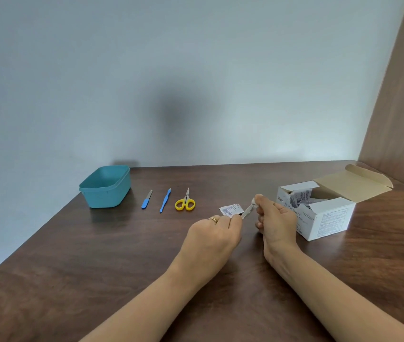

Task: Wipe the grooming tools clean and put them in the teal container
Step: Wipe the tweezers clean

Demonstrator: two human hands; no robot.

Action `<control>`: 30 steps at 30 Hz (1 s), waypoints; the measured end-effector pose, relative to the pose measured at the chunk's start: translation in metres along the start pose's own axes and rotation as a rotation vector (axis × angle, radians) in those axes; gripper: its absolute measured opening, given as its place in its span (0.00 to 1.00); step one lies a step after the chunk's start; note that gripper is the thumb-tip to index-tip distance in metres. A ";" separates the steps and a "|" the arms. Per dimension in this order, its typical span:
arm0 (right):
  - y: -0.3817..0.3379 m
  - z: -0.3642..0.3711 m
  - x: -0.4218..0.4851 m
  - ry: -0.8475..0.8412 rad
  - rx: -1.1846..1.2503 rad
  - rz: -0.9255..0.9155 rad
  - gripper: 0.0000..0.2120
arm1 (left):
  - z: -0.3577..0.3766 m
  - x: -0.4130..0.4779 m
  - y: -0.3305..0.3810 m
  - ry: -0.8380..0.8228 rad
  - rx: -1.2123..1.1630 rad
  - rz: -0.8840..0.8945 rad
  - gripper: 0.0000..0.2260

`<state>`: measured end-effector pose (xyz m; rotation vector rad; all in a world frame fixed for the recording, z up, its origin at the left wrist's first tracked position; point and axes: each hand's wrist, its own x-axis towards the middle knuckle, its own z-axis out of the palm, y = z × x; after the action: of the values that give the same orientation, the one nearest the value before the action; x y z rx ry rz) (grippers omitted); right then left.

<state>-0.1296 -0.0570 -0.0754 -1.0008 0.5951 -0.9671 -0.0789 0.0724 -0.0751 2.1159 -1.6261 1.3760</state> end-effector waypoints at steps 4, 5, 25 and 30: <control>-0.003 -0.003 0.003 -0.004 0.050 0.006 0.12 | 0.000 -0.003 0.003 -0.118 -0.188 -0.292 0.09; -0.004 -0.003 0.004 -0.017 0.075 0.007 0.11 | 0.000 -0.004 0.003 -0.149 -0.297 -0.420 0.09; -0.003 -0.002 0.003 -0.189 0.147 0.163 0.07 | 0.000 -0.006 -0.007 -0.134 -1.028 -0.873 0.10; -0.004 -0.001 0.003 -0.242 0.152 0.176 0.05 | 0.002 -0.008 -0.007 -0.136 -1.014 -0.863 0.09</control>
<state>-0.1310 -0.0607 -0.0725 -0.8976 0.3937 -0.7119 -0.0717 0.0793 -0.0792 1.8199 -0.8627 0.0781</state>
